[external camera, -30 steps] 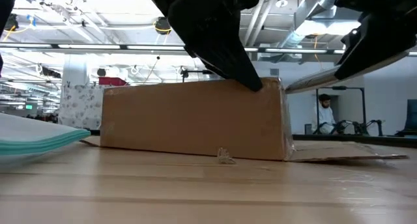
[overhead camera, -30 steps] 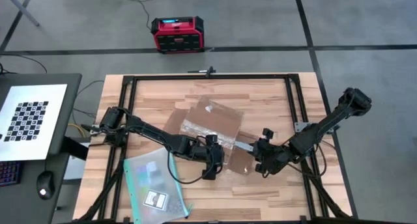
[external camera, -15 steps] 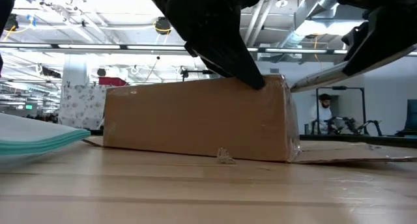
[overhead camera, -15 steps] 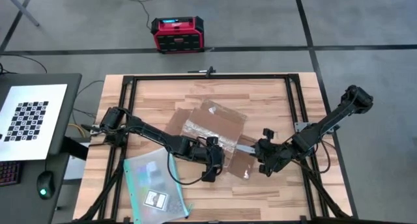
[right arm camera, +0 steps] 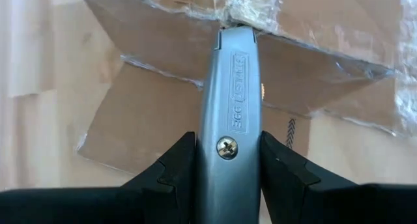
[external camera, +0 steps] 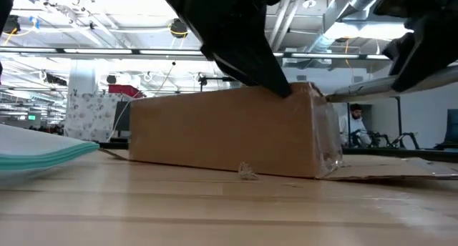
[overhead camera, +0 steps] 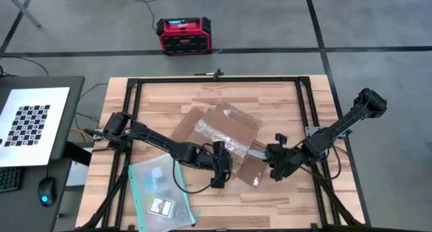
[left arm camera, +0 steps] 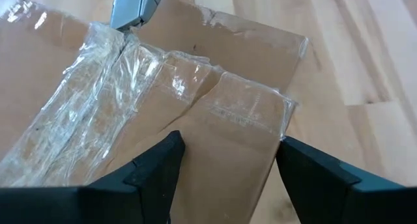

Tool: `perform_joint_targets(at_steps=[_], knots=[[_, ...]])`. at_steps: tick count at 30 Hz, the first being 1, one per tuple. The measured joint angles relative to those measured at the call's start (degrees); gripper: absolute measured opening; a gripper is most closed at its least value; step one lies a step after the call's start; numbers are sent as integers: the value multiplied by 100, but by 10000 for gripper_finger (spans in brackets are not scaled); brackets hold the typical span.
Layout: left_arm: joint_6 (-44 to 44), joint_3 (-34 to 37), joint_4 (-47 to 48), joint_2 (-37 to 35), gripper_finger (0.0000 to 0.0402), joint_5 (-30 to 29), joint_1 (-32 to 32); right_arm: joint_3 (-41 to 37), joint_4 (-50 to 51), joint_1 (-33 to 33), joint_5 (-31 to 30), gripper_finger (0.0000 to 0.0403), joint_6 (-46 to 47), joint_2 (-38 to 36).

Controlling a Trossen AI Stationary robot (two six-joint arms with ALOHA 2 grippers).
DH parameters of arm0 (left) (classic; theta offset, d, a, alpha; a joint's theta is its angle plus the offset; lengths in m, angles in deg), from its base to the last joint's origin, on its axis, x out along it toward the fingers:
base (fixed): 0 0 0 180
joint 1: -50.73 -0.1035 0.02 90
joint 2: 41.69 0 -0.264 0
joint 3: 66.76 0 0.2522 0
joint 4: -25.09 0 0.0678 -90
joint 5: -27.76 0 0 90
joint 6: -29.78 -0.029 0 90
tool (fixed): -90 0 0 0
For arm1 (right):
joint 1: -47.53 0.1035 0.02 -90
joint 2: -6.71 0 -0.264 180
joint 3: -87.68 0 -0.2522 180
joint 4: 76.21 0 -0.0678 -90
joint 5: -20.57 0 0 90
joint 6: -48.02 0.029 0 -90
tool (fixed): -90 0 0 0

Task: Unpack boxes
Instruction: Break down the cardboard box until it is fully flat

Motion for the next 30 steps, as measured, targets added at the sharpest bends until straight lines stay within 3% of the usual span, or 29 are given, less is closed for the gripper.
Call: perform_joint_targets(at_steps=[10,12,14,18,30], knots=[[54,-12,40,3,228,-22,0,-6,-277,5,1073,122,-320,-34],[166,-8,18,30,228,-644,-74,57,-913,75,1891,122,-584,-13],[226,2,108,32,228,-894,-192,39,-824,112,2005,122,-596,-67],[280,-6,89,16,228,-576,-83,-1,-578,19,1193,122,-352,60],[249,-119,68,-18,228,-402,-4,-6,720,-134,628,122,293,-94]])
